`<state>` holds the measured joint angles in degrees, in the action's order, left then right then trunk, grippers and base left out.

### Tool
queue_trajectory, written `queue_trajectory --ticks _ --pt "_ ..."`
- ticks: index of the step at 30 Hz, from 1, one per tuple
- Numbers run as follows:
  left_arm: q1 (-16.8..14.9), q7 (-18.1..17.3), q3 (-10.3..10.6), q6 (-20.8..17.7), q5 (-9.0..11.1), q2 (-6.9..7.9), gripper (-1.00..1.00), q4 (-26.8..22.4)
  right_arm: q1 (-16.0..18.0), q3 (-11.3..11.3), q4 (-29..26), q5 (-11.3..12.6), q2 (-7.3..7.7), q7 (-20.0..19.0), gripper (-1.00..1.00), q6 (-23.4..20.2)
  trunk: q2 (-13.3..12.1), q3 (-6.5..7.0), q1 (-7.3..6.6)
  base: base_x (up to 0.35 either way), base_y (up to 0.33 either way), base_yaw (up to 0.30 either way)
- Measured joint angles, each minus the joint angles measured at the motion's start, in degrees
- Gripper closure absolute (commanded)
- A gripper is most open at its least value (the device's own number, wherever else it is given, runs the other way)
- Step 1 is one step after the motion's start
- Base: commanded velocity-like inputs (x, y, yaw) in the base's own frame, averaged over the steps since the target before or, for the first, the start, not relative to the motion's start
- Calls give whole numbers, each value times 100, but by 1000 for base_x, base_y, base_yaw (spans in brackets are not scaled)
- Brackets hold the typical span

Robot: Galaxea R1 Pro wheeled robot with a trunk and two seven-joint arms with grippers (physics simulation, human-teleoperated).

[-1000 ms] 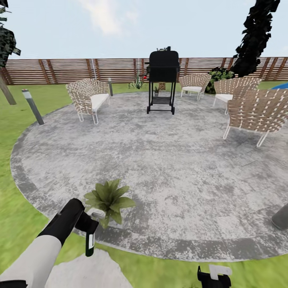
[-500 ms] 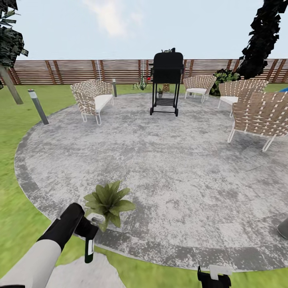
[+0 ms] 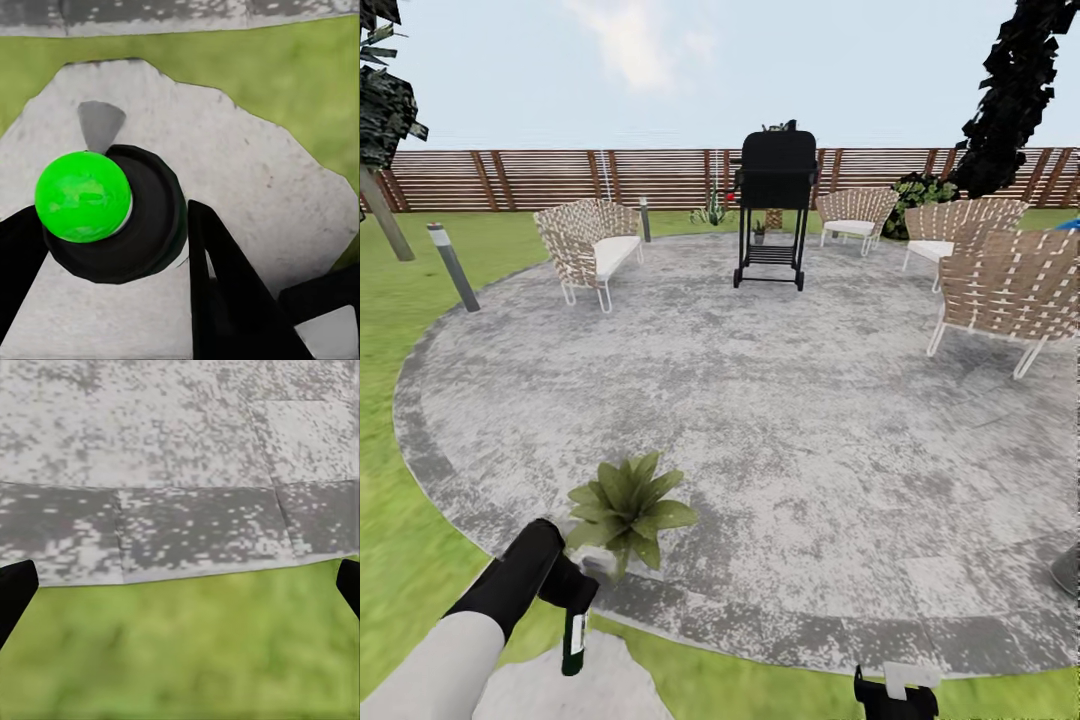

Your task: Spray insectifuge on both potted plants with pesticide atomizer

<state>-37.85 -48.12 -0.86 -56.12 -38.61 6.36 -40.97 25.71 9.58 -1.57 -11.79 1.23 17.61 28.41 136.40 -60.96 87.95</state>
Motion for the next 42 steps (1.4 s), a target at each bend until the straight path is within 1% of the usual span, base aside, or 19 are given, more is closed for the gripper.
queue_trajectory --ticks 1,3,7,11,20,23,27,31,37,38,41,42 --pt "70 -2 4 6 -16 40 100 48 0 0 -1 0 0 1 -100 0 0 0 0 0 0 -153" --pt "164 -3 8 9 -3 56 100 102 0 0 -1 0 0 1 -100 0 0 0 0 0 0 -197" --pt "236 4 2 19 17 14 100 133 0 0 -1 0 0 1 -100 0 0 0 0 -2 0 -164" --pt "244 11 8 22 0 12 100 102 0 2 0 4 13 0 -100 -1 0 0 2 -165 79 -29" --pt "232 8 -24 23 -8 160 100 43 -1 2 -1 6 43 -2 -100 -2 0 0 0 -55 281 -2" --pt "189 7 -27 16 4 178 100 39 -1 1 -7 8 14 -2 -100 -3 0 0 -1 82 335 -17" --pt "174 5 -16 21 9 175 100 34 -1 2 -9 9 4 -3 -100 -2 0 0 -1 67 337 -186" --pt "168 -19 7 19 19 144 100 -16 -1 3 -10 10 13 -2 -100 -2 0 0 1 -79 314 -257" --pt "157 -40 14 20 1 222 100 -51 -1 1 -10 9 18 4 -100 0 0 0 1 -149 77 -262" --pt "146 -46 55 49 3 254 100 -51 -1 1 -10 9 18 4 -100 0 0 0 0 -13 6 -262" --pt "16 -103 432 48 35 267 100 -45 -1 1 -10 9 18 7 -100 0 0 1 0 -6 2 -262" --pt "-124 -144 588 39 42 273 100 -12 -1 1 -10 9 18 8 -100 0 0 1 0 -1 0 -216"
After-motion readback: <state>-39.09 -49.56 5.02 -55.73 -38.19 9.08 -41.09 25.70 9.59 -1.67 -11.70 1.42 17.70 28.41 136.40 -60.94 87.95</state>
